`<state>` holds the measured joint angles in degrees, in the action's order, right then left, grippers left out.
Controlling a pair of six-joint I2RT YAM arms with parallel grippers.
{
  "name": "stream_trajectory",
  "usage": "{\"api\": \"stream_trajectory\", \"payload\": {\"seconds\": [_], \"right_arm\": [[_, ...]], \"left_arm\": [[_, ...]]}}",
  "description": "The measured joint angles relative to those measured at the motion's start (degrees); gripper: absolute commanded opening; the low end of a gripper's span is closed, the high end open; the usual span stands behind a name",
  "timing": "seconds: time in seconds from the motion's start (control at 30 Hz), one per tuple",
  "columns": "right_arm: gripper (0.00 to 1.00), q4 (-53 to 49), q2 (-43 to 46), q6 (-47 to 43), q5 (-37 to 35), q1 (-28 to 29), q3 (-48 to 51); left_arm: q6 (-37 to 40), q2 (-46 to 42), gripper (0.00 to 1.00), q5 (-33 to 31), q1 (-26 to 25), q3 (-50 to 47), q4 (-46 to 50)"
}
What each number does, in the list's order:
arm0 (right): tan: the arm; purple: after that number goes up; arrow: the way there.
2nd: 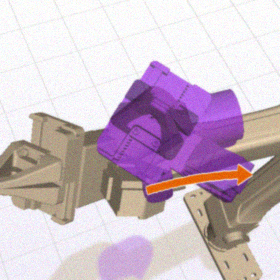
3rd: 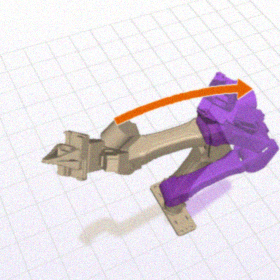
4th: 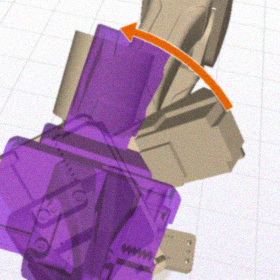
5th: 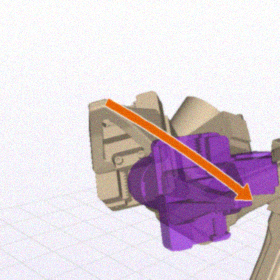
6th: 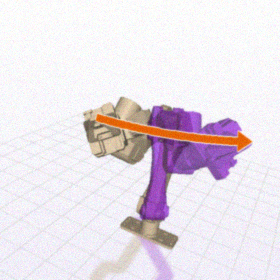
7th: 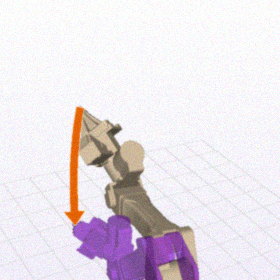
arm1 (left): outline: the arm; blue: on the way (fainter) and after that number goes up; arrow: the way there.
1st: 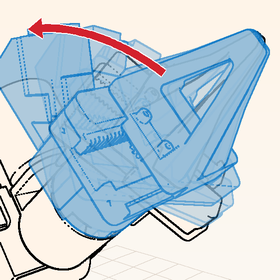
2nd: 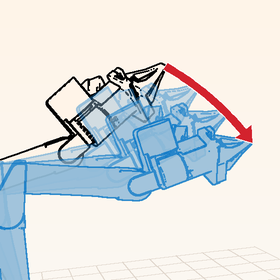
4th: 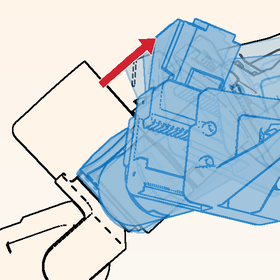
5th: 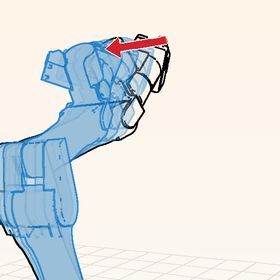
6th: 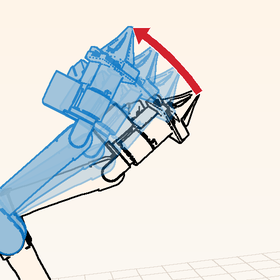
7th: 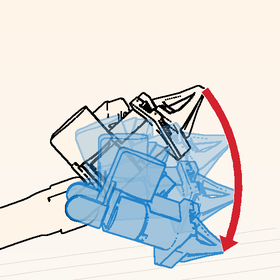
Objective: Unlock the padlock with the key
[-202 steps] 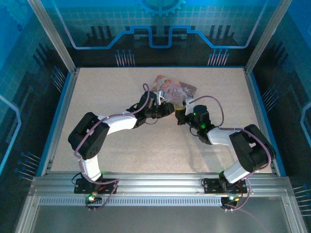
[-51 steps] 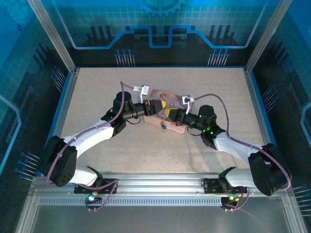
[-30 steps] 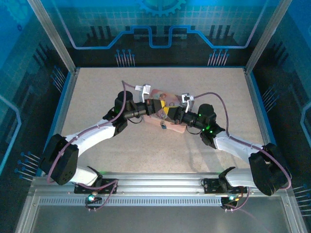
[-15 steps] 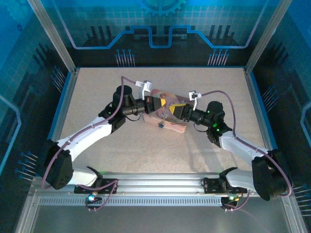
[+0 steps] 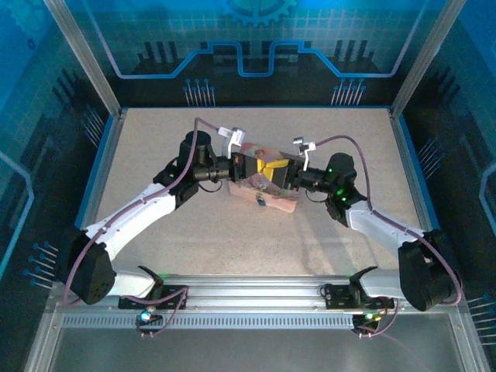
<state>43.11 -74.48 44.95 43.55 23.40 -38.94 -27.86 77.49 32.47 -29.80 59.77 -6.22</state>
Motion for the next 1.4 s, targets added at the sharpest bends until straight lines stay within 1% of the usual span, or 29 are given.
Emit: {"api": "stream_trajectory", "payload": {"seconds": [0.1, 0.53, 0.83, 1.3, 1.4], "right_arm": [[0.43, 0.13, -1.31, -0.04, 0.26, 0.72, -0.87], [0.43, 1.31, -1.6, -0.02, 0.22, 1.33, 0.13], [0.36, 1.07, -1.6, -0.13, 0.02, 2.1, 0.7], [0.19, 1.11, -1.6, 0.28, -1.46, 2.12, 0.68], [0.13, 1.11, -1.6, 0.31, -1.29, 2.12, 0.68]], "left_arm": [[0.0, 0.0, 0.0, -0.02, 0.0, 0.0, 0.0], [-0.28, 0.07, 0.0, -0.02, 0.15, 0.0, -0.09], [-0.31, 0.07, 0.0, -0.02, 0.15, 0.0, -0.39], [-0.28, 0.13, 0.0, -0.04, 0.15, 0.0, -0.48], [-0.31, 0.28, 0.0, -0.04, 0.17, 0.0, -0.48]]}}
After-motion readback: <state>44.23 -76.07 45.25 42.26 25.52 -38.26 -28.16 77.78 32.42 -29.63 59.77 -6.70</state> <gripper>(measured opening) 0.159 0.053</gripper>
